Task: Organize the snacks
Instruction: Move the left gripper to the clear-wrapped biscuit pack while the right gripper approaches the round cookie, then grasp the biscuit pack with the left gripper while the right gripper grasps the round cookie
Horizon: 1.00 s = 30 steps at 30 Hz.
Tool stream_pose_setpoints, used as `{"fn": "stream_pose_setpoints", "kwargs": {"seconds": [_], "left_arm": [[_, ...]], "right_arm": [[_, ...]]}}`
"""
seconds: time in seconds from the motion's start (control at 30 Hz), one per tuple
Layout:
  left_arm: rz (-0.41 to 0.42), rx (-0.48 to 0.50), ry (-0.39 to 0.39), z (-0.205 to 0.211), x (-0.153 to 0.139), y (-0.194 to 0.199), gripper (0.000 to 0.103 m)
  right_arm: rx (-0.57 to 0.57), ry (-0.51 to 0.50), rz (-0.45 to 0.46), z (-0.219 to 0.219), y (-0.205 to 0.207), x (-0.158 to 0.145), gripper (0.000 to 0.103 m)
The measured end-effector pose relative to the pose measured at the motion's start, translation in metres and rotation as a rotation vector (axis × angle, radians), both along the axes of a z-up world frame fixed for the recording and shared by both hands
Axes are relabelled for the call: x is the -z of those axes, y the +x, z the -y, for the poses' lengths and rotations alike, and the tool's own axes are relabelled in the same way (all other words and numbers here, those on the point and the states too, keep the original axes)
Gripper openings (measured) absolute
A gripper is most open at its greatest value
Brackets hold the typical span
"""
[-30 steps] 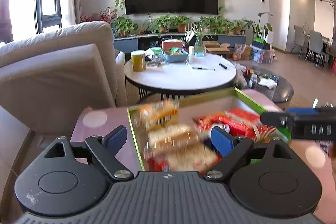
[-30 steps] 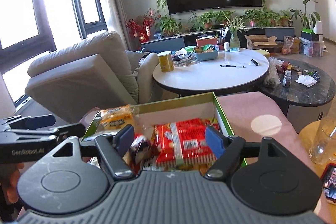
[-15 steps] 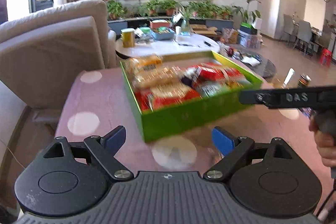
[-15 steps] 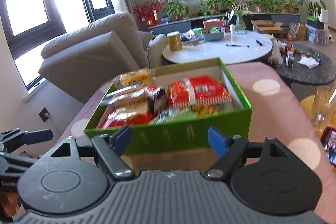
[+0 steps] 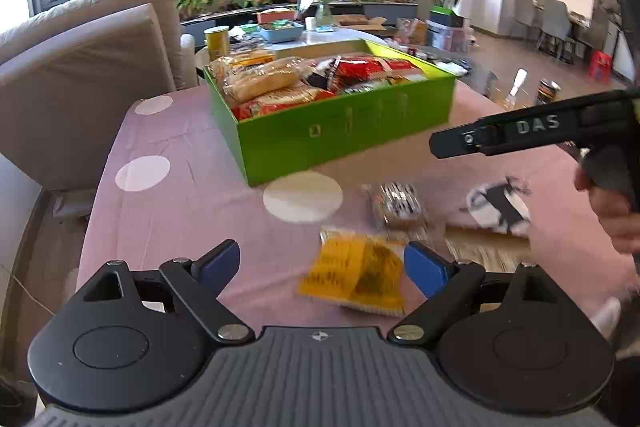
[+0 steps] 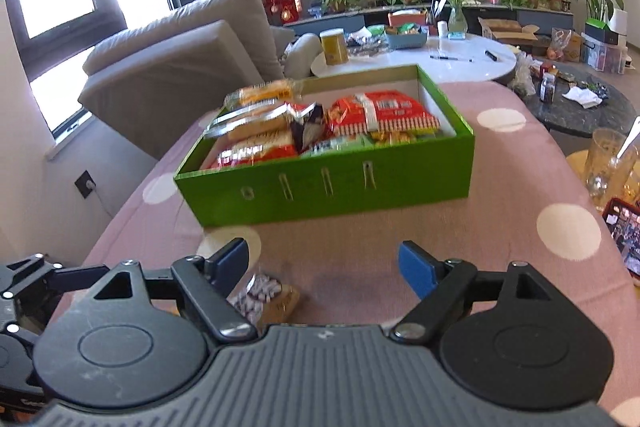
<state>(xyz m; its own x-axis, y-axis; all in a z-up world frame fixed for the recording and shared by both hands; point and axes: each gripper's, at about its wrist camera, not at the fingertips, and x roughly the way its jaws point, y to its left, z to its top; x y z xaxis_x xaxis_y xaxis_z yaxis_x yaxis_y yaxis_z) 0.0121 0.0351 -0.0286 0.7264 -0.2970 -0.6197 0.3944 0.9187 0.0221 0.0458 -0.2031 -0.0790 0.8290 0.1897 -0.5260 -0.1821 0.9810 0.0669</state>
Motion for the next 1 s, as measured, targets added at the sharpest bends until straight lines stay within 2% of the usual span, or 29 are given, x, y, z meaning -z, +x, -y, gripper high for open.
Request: {"fn": "stream_pose_setpoints", "kwargs": {"seconds": [0.27, 0.5, 0.53, 0.63, 0.7, 0.77, 1.0], "left_arm": [[-0.016, 0.105, -0.013, -0.008, 0.002, -0.042, 0.088], [-0.072, 0.198, 0.001, 0.01, 0.02, -0.05, 0.087], [-0.083, 0.2, 0.007, 0.011, 0.023, -0.05, 0.084], [-0.118, 0.162, 0.045, 0.015, 0.033, -0.039, 0.066], [-0.116, 0.143, 0.034, 0.012, 0.035, -0.034, 0.062], [-0.115, 0.128, 0.018, 0.009, 0.034, -0.03, 0.053], [-0.101, 0.083, 0.012, 0.006, 0.034, -0.025, 0.042]], "right_arm": [[-0.007, -0.03, -0.049, -0.001, -0.017, 0.013, 0.07], [-0.028, -0.065, -0.067, -0.013, -0.03, 0.02, 0.071], [-0.031, -0.067, -0.063, -0.014, -0.031, 0.019, 0.071], [-0.027, -0.064, -0.058, -0.015, -0.032, 0.018, 0.074], [-0.026, -0.061, -0.056, -0.014, -0.032, 0.018, 0.074], [-0.025, -0.063, -0.056, -0.014, -0.031, 0.018, 0.074], [-0.023, -0.058, -0.087, -0.025, -0.014, 0.025, 0.074]]}}
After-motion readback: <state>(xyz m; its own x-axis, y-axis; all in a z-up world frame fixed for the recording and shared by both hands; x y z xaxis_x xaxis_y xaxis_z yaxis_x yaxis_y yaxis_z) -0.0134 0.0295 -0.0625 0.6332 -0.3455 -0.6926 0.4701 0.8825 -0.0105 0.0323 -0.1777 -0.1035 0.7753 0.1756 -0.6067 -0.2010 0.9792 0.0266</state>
